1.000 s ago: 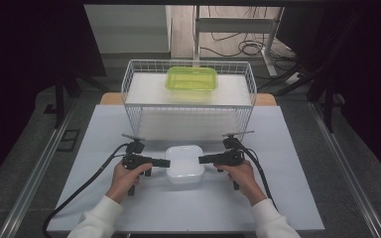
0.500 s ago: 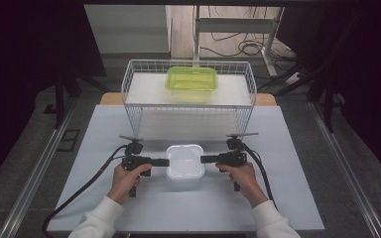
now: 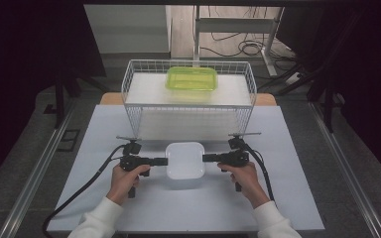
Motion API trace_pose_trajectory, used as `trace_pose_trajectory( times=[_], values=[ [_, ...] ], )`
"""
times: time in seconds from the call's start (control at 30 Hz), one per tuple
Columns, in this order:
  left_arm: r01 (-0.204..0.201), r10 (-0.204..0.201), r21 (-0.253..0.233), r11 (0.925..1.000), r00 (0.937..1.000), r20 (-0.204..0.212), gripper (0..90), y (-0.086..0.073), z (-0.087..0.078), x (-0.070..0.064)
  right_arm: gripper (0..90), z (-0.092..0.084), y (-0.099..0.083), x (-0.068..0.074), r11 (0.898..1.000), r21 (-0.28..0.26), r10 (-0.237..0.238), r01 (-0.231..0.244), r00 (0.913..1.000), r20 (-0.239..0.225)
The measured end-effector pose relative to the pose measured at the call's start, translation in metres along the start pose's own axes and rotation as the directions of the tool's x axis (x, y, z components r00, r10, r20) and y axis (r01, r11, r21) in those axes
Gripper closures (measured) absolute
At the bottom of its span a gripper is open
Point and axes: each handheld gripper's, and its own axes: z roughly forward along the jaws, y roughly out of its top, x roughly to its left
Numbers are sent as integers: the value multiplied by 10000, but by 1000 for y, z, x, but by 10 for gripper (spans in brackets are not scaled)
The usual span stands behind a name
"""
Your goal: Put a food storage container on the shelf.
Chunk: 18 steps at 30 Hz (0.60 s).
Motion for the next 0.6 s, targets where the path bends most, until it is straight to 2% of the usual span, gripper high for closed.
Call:
trace_pose_trajectory(
  times=[0.17,0.33,0.53,0.6],
  values=[
    [-257,257,-74,9996,9997,-3,802,2,-4,-7,787,-5,0,5,9997,-167,-153,152,9999,-76],
    [-564,564,-293,9980,9984,-17,803,4,-12,-14,786,-9,2,12,9974,-425,-586,583,9983,-68],
    [-1318,1306,-606,9894,9912,-235,803,10,-27,-33,785,-17,6,30,9893,-824,-1213,1206,9926,-34],
    [-1454,1443,-684,9870,9893,-208,803,11,-31,-39,785,-22,9,36,9862,-894,-1397,1390,9902,-18]
  ],
)
